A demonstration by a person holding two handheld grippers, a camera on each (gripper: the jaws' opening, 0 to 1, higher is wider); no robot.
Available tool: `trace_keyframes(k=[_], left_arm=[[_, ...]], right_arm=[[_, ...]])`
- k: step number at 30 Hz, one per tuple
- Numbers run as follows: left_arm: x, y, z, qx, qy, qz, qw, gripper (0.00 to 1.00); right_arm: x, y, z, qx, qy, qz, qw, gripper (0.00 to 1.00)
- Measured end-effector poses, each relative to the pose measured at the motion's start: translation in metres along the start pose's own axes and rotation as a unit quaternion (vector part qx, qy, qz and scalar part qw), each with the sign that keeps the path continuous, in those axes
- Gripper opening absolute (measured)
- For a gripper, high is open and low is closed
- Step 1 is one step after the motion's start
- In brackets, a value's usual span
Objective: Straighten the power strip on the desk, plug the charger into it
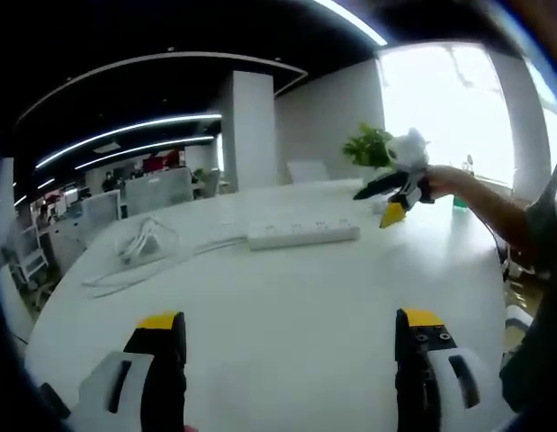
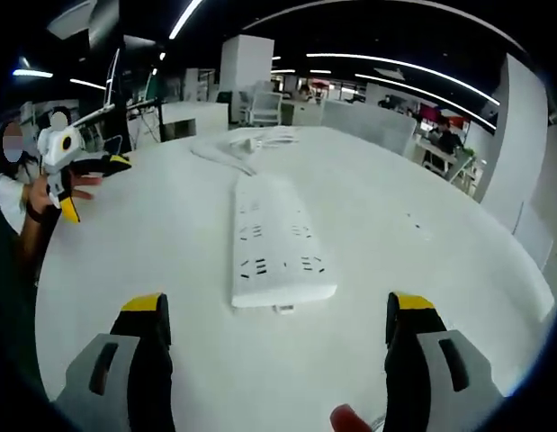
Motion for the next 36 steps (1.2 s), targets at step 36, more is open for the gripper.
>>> trace_keyframes(k=[36], left_arm=[[0.000, 0.005, -0.008, 0.001, 0.007, 0.000, 1.0000, 1.00]], right_arm=[[0.005, -0.002, -0.043, 0.030, 0.014, 0.003, 0.9994, 0.99]])
Point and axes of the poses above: the point that each gripper's makers call its tool centre point, and the gripper's own axes: z roughly backward along the fingers, y roughly to its left, x roughly out of its top, the point moved 6 cm from there along z, roughly backward along the fingers, and after that the axes turned 1 degree about -y, right-handed, at the moved point
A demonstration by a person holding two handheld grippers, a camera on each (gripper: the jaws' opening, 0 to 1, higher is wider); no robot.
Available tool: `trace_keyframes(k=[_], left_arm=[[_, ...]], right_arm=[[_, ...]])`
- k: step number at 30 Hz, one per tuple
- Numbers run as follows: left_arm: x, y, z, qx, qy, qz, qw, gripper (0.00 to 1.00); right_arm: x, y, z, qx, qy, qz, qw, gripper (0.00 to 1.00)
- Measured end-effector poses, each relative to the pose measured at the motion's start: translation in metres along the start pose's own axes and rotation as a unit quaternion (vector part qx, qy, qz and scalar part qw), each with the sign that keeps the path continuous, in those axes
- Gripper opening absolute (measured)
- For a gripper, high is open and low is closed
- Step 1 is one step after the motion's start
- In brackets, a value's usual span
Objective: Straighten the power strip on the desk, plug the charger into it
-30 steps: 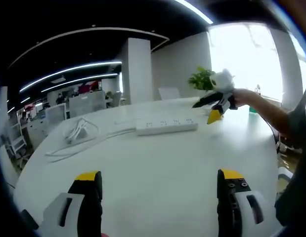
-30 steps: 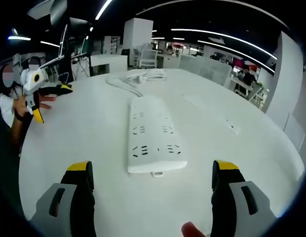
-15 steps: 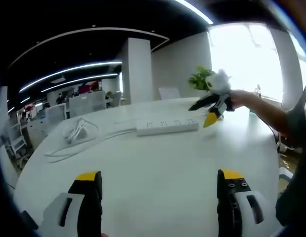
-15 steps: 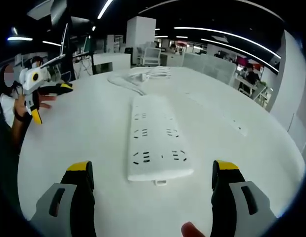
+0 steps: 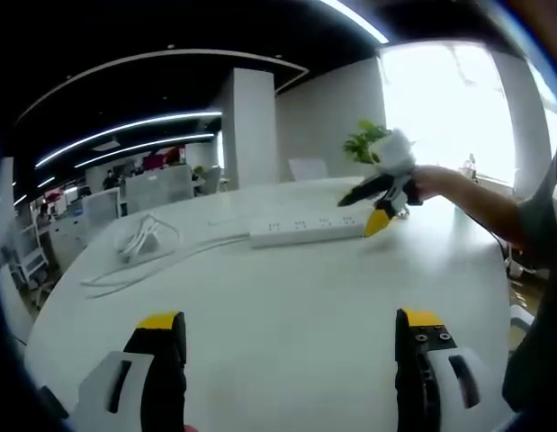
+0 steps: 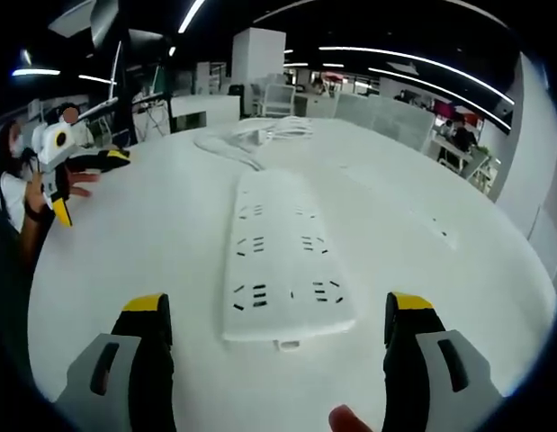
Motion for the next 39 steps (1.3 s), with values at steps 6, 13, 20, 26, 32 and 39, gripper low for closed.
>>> trace_keyframes(k=[6, 13, 20, 26, 32, 39], left_arm=[[0.000, 0.001, -0.001, 0.000, 0.000, 0.001, 1.0000, 1.00], [0.000, 0.002, -0.001, 0.002, -0.002, 0.002, 1.0000, 1.00], [-0.001, 0.002, -0.002, 0.002, -0.002, 0.003, 1.0000, 1.00], [0.000, 0.001, -0.001, 0.001, -0.004, 0.003, 1.0000, 1.00], [-0.001, 0.001, 0.001, 0.003, -0.005, 0.003, 1.0000, 1.00], [-0.001, 0.002, 0.001, 0.004, -0.006, 0.005, 1.0000, 1.00]], right_arm=[[0.000, -0.001, -0.004, 0.001, 0.003, 0.003, 1.0000, 0.98], [-0.001, -0.003, -0.011, 0.003, 0.005, 0.001, 1.0000, 0.90], [0.001, -0.009, -0.010, -0.004, -0.022, 0.008, 0.9997, 0.63], [0.000, -0.008, -0.010, -0.003, -0.016, 0.006, 0.9999, 0.63], [0.000, -0.007, -0.009, -0.005, -0.019, 0.011, 0.9997, 0.62], [-0.002, -0.007, -0.009, 0.005, -0.022, 0.014, 0.9996, 0.62]])
Point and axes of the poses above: the point that each gripper's makers call its tool centre point, and the gripper's own axes: z roughly backward along the fingers, y roughly to its left, x roughly out of its top, the point moved 6 cm from there along z, roughly backward along the fingers, and after that the axes turned 1 degree about -y, right-handed, at the moved point
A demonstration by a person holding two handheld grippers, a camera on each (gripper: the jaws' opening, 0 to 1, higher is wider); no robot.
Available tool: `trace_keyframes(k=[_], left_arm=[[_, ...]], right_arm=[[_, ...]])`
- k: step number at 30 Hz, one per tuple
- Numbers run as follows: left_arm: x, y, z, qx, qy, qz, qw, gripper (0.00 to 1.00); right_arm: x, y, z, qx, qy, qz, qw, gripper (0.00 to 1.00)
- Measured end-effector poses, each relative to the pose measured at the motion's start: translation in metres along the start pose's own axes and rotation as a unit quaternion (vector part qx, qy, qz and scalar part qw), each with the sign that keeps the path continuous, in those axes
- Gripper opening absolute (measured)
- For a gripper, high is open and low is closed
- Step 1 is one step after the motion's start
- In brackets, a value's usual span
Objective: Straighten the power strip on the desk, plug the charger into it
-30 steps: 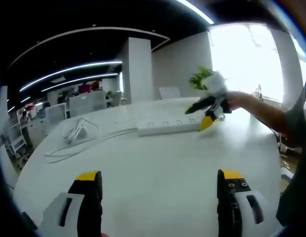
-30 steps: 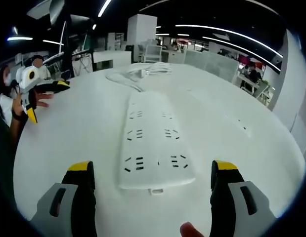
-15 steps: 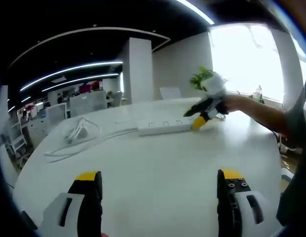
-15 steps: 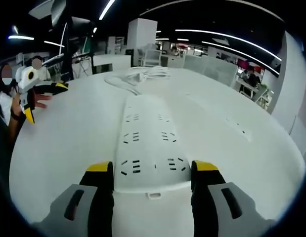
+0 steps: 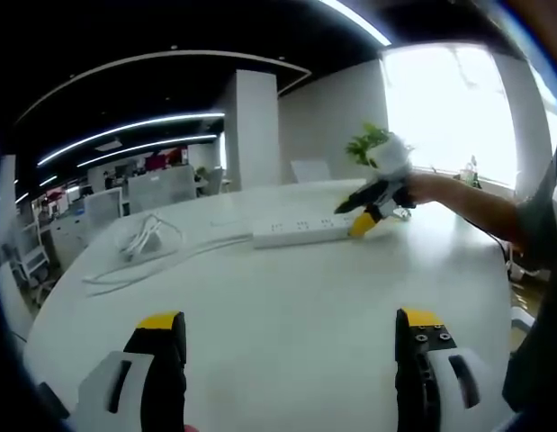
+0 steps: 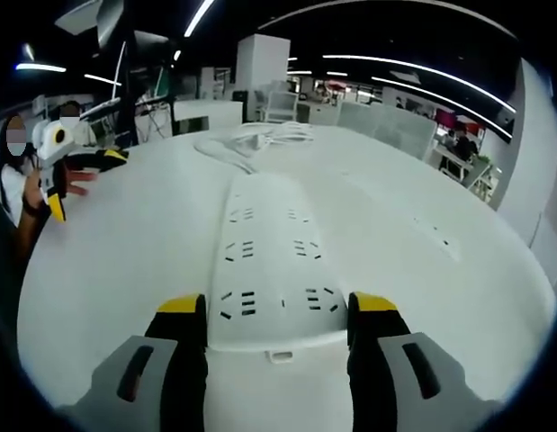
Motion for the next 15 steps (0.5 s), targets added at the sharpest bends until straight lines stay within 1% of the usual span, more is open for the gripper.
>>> trace_keyframes(k=[7, 15], left_arm=[[0.0001, 0.0001, 0.0001, 0.001, 0.000, -0.001, 1.0000, 1.00], [-0.0004, -0.0014, -0.0004, 0.000, 0.002, -0.003, 1.0000, 1.00]], right_arm=[[0.0006, -0.0064, -0.0020, 0.010, 0.002, 0.005, 0.9999, 0.62], [0.0002, -0.0067, -0.0012, 0.022, 0.001, 0.014, 0.9997, 0.62]])
Point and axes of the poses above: the point that each gripper's makers call its tool centre point, and the gripper's own axes: z roughly backward along the fingers, y roughly to its left, x roughly out of its top, the point moved 6 cm from there along z, roughly backward along the fingers, and after that the axes turned 1 degree about -y, right-handed, at the moved point
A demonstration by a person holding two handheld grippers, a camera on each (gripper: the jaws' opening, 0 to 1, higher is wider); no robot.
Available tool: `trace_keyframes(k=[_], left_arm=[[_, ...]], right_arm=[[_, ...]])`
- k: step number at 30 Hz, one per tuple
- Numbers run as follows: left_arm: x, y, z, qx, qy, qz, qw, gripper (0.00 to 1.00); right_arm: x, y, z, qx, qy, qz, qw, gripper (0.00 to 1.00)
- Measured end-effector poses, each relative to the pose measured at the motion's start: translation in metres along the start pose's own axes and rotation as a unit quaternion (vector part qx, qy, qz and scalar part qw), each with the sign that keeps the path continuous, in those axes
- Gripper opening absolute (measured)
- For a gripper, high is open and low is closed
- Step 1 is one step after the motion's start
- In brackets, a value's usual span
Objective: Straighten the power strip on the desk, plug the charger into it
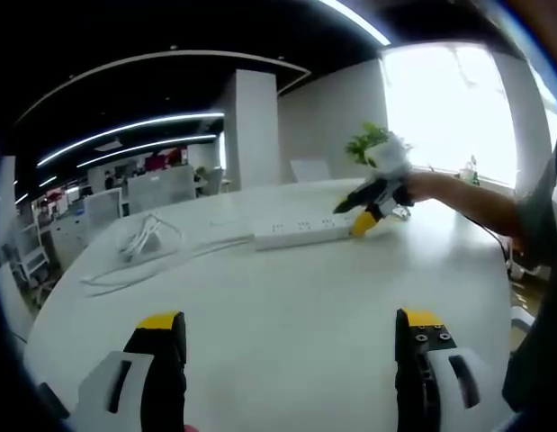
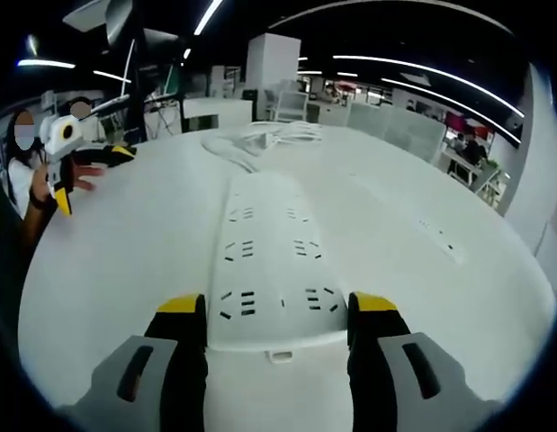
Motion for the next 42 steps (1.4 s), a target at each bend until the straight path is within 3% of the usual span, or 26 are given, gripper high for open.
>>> trace_keyframes(k=[9, 31, 42], left_arm=[[-0.002, -0.001, 0.001, 0.002, 0.003, -0.006, 1.0000, 0.97], [-0.003, -0.003, 0.003, 0.002, 0.014, -0.005, 0.9999, 0.99], [-0.004, -0.002, 0.003, 0.008, 0.018, -0.004, 0.9998, 0.99]], right_arm=[[-0.001, -0.002, 0.001, 0.019, -0.006, 0.013, 0.9997, 0.62], [0.001, -0.019, -0.002, 0.073, 0.018, 0.058, 0.9955, 0.63], [0.000, -0.028, -0.003, 0.098, 0.011, 0.073, 0.9925, 0.63]])
Point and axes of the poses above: the point that each gripper's makers call its tool centre point, and the gripper's own axes: z roughly backward along the fingers, y roughly to its left, x roughly out of its top, the point moved 6 cm from there along z, roughly backward along the fingers, and after that the axes turned 1 degree about -y, right-handed, at the moved point
